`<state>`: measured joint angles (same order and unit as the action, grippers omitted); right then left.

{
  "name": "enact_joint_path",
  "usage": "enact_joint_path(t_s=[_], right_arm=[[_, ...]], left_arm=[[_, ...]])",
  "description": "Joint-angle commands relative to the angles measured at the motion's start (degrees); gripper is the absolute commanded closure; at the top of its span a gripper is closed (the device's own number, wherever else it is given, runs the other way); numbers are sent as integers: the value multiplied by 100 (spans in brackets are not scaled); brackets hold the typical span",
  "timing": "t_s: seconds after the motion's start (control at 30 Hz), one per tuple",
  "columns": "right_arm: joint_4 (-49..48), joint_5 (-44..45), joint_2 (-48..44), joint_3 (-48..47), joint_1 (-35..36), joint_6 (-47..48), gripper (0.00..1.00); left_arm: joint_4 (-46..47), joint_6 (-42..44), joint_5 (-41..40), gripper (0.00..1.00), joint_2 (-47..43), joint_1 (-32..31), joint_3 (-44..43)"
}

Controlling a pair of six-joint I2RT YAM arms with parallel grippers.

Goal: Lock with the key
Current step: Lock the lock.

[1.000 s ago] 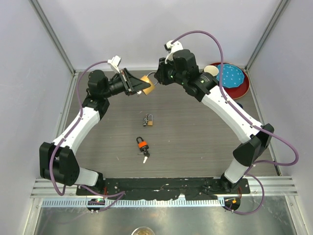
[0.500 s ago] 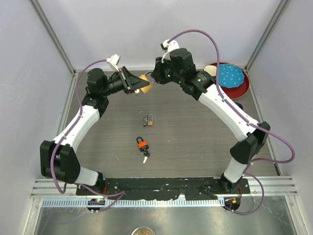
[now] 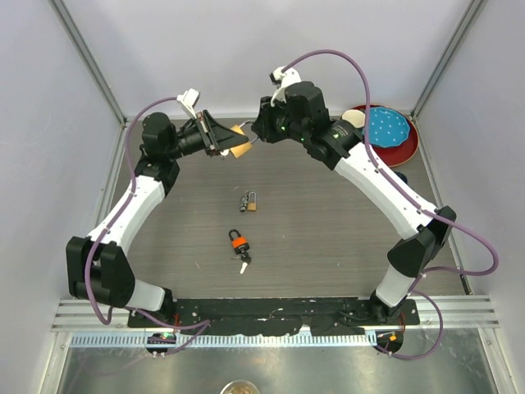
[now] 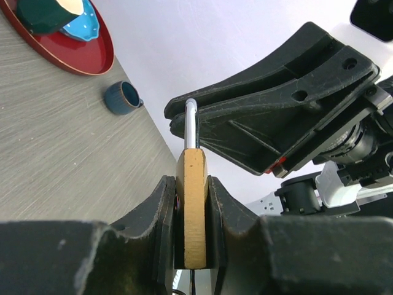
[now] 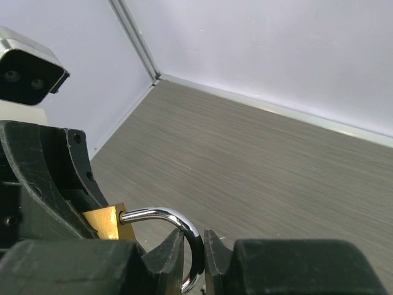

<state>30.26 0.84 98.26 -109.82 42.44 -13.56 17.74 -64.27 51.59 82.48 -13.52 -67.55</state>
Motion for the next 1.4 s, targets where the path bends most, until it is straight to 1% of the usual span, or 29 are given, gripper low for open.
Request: enact_joint_path(t_s=[0.0,0.07,0.13,0.17,0.23,0.27,0.33,0.37,0.43,0.5,0.53,0.57,0.6,0.63,0.7,0.73,0.77,0.8,0.83,0.87,0.93,1.0,1.13,1.17,1.27,1.37], right_arm=[[-600,-4022,-307,31,829,-1298,99],[-627,-3856,-368,-22,495,-1342,98],[-819,-3881,-404,57,293,-1517,93],[-820,-3811,-430,92,152,-1561,86],[-907,-3828,-448,162,37,-1649,78],[-908,-3802,-474,224,-50,-1658,71],[-1065,-3793,-588,390,-130,-1729,64],[-1084,-3706,-632,530,-156,-1729,57],[-1232,-3618,-799,680,-253,-1764,49],[-1312,-3495,-957,856,-393,-1834,38],[-1591,-3503,-1019,953,-446,-1991,36],[-1698,-3486,-1071,1110,-499,-2062,20],[-1803,-3433,-1124,1208,-604,-2150,18],[-2144,-3433,-1246,1322,-674,-2281,17],[-2532,-3415,-1361,1717,-780,-2729,16],[-2986,-3433,-1475,1866,-885,-2905,16],[-3339,-3459,-1520,2164,-912,-3272,16],[-3595,-3459,-1555,2280,-939,-3441,16],[-4076,-3450,-1581,2481,-965,-3582,16],[-4281,-3424,-1608,2535,-965,-3862,16],[-4711,-3336,-1599,2623,-965,-4083,16],[-4871,-3240,-1564,2676,-965,-4233,17],[-5249,-3161,-1415,2659,-974,-4392,22],[-5258,-3134,-1389,2624,-965,-4401,24],[-5127,-2959,-1362,2554,-974,-4182,26],[-4872,-2643,-1476,2588,-965,-3909,27]], left_arm=[[1285,-51,-791,100,-100,-485,135],[1267,-59,-791,100,-205,-468,242],[1215,-42,-817,100,-276,-441,365],[1128,2,-844,100,-346,-424,383],[1083,2,-888,100,-399,-345,462],[1074,-15,-905,100,-451,-310,514],[1065,-50,-993,100,-504,-187,567],[1074,-77,-993,100,-548,-143,593],[1153,-147,-976,100,-557,-29,585],[1293,-269,-923,100,-575,59,567],[1372,-340,-906,100,-575,77,559],[1451,-410,-862,100,-592,104,532],[1609,-472,-853,100,-601,121,524],[1697,-629,-853,100,-601,139,506],[1908,-779,-879,100,-627,165,436],[1961,-893,-896,100,-654,165,401],[2005,-946,-914,100,-663,165,322],[2040,-964,-932,100,-663,165,278],[2067,-1017,-958,100,-689,165,243],[2076,-1026,-976,100,-707,165,173],[2067,-1052,-1002,100,-724,165,111],[2111,-1122,-985,100,-716,165,40],[2383,-1360,-949,100,-672,165,22],[2453,-1395,-949,100,-680,165,22],[2436,-1404,-967,100,-750,165,-4],[2183,-1273,-1002,100,-821,165,-83]])
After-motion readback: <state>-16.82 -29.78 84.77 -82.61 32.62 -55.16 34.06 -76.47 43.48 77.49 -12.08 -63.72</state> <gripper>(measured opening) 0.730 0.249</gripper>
